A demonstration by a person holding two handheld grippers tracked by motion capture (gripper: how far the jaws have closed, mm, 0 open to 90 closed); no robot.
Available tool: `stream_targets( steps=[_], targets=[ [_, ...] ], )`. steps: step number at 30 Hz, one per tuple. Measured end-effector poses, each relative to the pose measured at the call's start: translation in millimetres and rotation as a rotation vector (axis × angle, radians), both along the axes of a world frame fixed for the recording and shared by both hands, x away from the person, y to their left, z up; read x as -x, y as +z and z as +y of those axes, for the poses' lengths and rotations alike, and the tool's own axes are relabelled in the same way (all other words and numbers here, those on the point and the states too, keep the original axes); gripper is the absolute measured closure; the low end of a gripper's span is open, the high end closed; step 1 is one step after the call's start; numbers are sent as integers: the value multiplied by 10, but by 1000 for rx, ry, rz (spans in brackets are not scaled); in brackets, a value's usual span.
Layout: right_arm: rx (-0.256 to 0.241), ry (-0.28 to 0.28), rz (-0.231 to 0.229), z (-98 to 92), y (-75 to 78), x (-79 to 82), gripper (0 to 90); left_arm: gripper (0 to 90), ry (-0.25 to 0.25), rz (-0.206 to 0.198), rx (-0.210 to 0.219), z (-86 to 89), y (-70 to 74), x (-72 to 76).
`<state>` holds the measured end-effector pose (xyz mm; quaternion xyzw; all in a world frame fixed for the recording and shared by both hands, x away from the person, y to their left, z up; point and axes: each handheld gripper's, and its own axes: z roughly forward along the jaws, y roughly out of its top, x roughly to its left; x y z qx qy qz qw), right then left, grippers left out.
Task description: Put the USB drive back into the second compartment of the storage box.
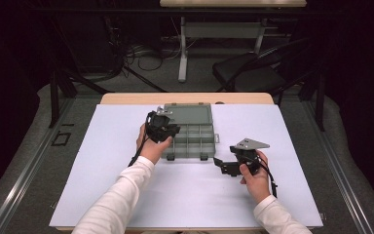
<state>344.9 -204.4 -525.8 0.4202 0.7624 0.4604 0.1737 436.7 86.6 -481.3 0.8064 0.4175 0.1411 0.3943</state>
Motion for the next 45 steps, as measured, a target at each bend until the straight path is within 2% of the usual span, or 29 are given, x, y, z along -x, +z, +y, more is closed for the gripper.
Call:
stream_targets(
  steps=[8, 9, 10, 11, 12, 15, 20, 31, 32, 33, 34, 35, 36, 38, 39, 45],
  targets=[
    [-3, 1, 1, 3, -9, -5, 173, 788, -2, 4, -18, -47, -111, -87],
    [-2, 1, 2, 3, -11, -6, 173, 788, 5, -9, -18, -62, -135, -97],
    [-1, 1, 3, 3, -12, -7, 173, 788, 7, -7, -20, -75, -156, -110],
    [-2, 0, 3, 5, -13, -7, 173, 788, -7, -1, -31, -72, -158, -121],
    [-2, 1, 4, 5, -14, -8, 173, 788, 1, -11, -31, -90, -180, -129],
    [1, 3, 4, 10, -16, -6, 173, 788, -2, -4, -49, -101, -204, -163],
    [7, 6, 11, 10, -17, -6, 173, 788, 22, -14, -51, -132, -256, -225],
    [2, 7, 5, 7, -25, -9, 173, 788, 13, 17, -83, -203, -353, -290],
    [3, 8, 5, 7, -25, -9, 173, 788, 29, 7, -72, -218, -375, -292],
    [3, 8, 5, 7, -25, -8, 173, 788, 15, 21, -83, -208, -370, -298],
    [3, 9, 4, 7, -26, -8, 173, 788, 28, 12, -77, -219, -392, -302],
    [4, 9, 4, 8, -26, -8, 173, 788, 18, 30, -83, -213, -389, -305],
    [3, 9, 4, 8, -27, -8, 173, 788, 25, 22, -84, -219, -406, -309],
    [4, 9, 4, 9, -27, -8, 173, 788, 17, 35, -91, -217, -415, -315],
    [3, 10, 3, 9, -27, -8, 173, 788, 27, 23, -94, -225, -430, -317],
    [5, 10, 4, 8, -29, -8, 173, 787, 25, 30, -92, -226, -437, -321]
  ],
)
